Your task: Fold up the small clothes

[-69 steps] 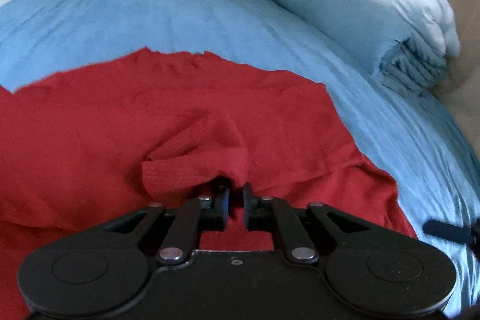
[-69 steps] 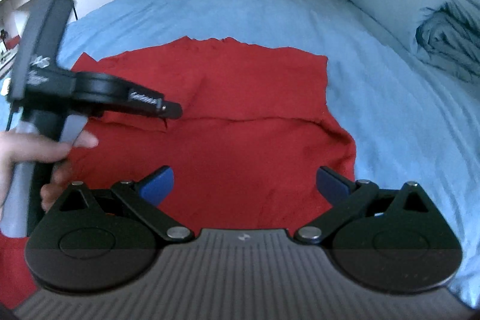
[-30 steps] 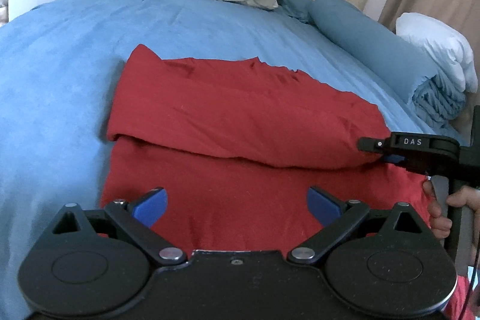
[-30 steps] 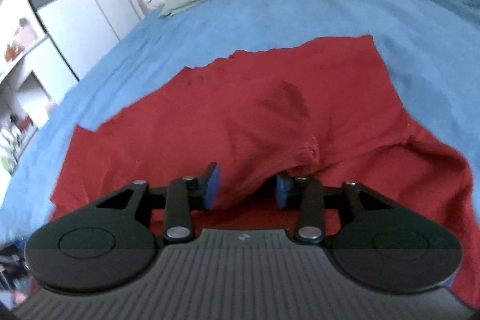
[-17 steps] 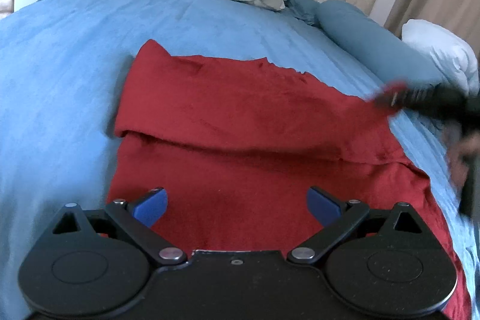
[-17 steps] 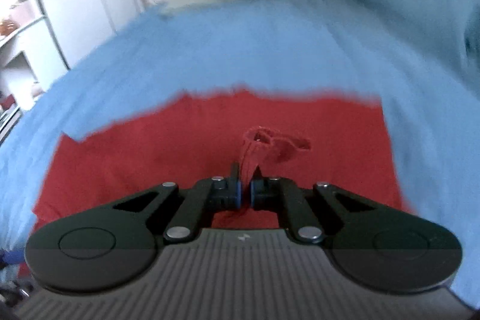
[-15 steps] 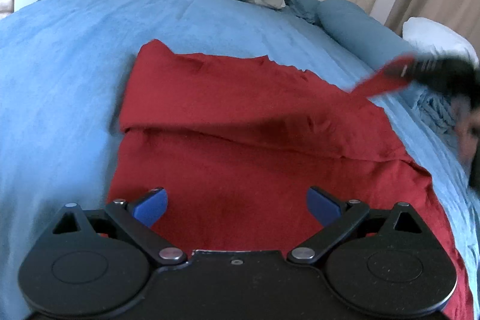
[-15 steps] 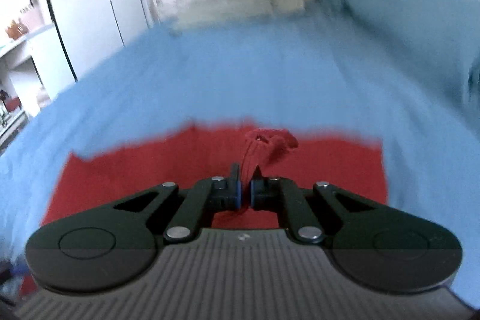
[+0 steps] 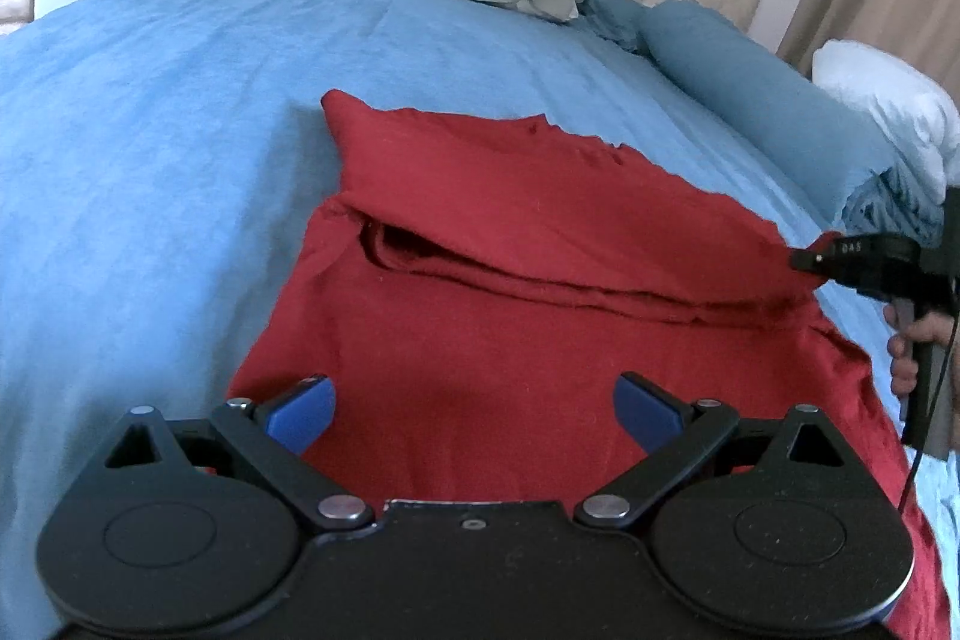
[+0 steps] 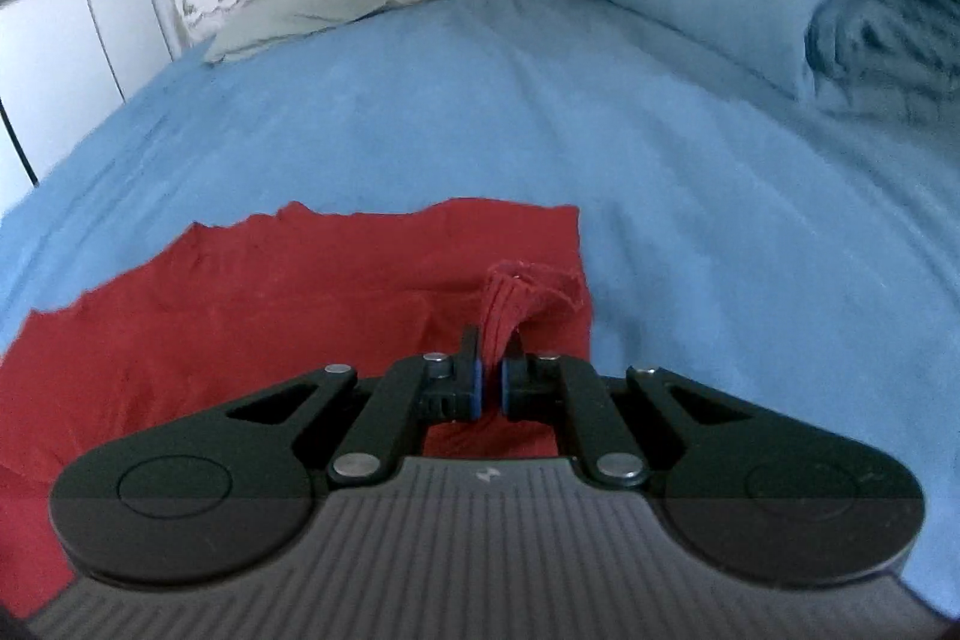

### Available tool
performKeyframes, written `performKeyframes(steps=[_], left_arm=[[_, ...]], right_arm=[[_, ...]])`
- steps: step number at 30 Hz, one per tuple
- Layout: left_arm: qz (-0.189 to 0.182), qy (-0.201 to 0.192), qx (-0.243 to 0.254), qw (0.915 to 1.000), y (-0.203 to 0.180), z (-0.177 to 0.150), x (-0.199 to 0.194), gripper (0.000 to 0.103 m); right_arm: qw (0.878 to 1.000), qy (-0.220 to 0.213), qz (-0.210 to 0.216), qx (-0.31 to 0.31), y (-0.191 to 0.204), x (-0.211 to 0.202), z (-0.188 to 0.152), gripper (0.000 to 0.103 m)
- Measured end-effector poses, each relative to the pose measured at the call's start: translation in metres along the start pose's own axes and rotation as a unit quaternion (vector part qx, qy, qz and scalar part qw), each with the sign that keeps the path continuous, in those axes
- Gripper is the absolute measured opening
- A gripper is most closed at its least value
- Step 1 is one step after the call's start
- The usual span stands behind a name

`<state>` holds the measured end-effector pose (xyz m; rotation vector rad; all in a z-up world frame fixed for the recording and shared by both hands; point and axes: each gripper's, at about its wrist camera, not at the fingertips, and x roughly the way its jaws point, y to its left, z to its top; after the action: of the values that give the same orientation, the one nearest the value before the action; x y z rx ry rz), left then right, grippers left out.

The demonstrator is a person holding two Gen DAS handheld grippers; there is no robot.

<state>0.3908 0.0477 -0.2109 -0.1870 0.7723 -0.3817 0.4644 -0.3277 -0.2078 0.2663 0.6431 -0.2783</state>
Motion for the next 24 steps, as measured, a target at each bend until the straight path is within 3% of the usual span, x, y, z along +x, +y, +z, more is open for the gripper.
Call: performKeyframes(steps=[3,5,6,7,10,13,16,19,21,24], left_arm=[[0.006,-0.012,-0.001,0.9999,0.002,0.008,0.003,0.101],[0.012,-0.019,-0.003,0.9997,0.003,0.016,0.005,0.101],[0.011,-0.024,-0.006,0.9996,0.003,0.021,0.005,0.101],[0.010,-0.029,-0.008,0.9995,0.003,0.026,0.005,0.101],[0.002,-0.048,0.000,0.9988,-0.007,0.049,0.011,0.100],[-0.009,-0.054,0.017,0.9983,-0.023,0.076,0.036,0.100],[0.000,-0.050,0.022,0.9985,-0.030,0.094,0.070,0.099],[0.034,-0.026,0.023,0.9988,-0.021,0.097,0.099,0.090],[0.051,-0.016,0.011,0.9985,-0.007,0.091,0.106,0.078],[0.058,-0.030,0.010,0.9978,0.008,0.082,0.105,0.069]], right_arm=[[1.000,-0.014,0.015,-0.011,0.000,-0.009,0.001,0.033],[1.000,-0.011,-0.017,-0.018,0.001,-0.012,0.004,0.089],[0.999,-0.023,-0.040,-0.011,-0.002,-0.020,0.003,0.094],[0.998,-0.048,-0.051,-0.003,-0.005,-0.033,0.000,0.096],[0.996,-0.090,-0.011,0.004,-0.008,-0.054,-0.007,0.099],[0.997,-0.067,0.043,-0.015,0.005,-0.042,-0.012,0.099],[0.997,-0.046,0.054,-0.034,0.020,-0.018,-0.018,0.099],[0.997,-0.023,0.053,-0.045,0.027,0.002,-0.025,0.099],[0.998,-0.013,0.041,-0.044,0.022,0.009,-0.036,0.099],[0.998,-0.022,0.052,-0.034,0.009,0.013,-0.041,0.102]])
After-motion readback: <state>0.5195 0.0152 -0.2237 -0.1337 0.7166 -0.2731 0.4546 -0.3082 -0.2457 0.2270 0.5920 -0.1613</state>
